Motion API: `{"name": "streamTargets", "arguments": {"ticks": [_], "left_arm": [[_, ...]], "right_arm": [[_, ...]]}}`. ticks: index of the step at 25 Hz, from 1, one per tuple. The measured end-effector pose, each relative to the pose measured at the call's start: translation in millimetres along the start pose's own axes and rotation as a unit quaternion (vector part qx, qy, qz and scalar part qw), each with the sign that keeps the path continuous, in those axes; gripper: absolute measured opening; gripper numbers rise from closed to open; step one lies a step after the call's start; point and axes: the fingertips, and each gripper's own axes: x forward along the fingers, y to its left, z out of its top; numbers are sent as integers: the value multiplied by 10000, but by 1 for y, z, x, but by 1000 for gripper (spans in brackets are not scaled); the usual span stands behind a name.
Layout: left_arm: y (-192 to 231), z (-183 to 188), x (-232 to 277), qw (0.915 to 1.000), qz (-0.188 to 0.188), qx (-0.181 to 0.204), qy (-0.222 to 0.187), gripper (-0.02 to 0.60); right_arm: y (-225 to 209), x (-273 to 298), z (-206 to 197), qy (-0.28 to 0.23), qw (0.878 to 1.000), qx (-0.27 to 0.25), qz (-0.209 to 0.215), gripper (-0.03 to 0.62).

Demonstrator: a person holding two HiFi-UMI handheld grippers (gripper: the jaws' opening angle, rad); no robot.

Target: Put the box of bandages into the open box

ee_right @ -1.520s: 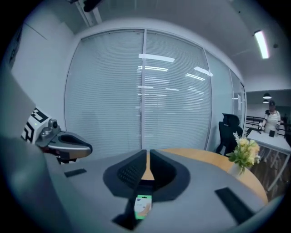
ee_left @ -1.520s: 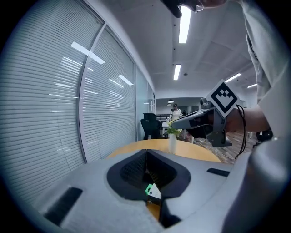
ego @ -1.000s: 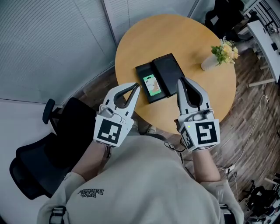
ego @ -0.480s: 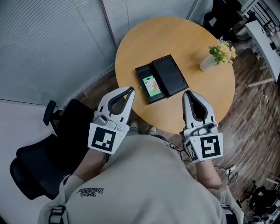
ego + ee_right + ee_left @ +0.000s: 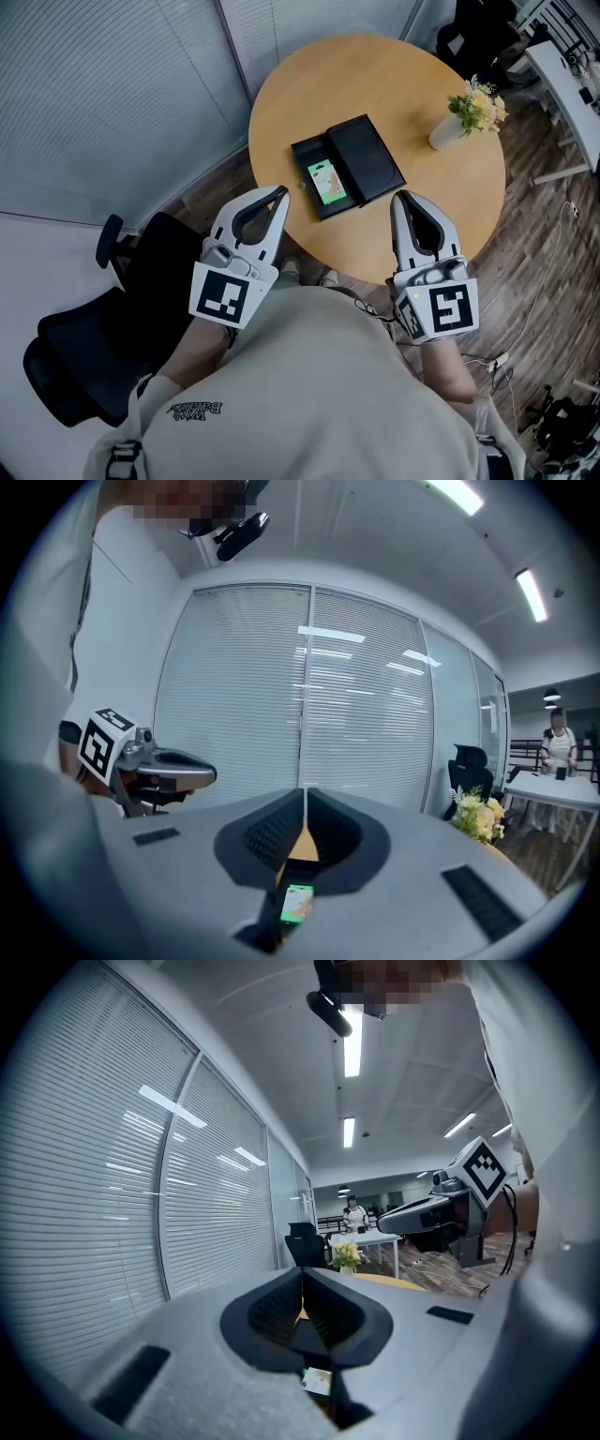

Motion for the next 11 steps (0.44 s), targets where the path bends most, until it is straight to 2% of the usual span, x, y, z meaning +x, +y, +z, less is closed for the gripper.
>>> {"name": "streamTargets", "arguments": {"ticks": [11], "left_arm": [[-3, -8, 0, 9998, -111, -62, 124, 23]], "right_arm": [[0, 3, -12, 143, 9999, 38, -16, 37]]}}
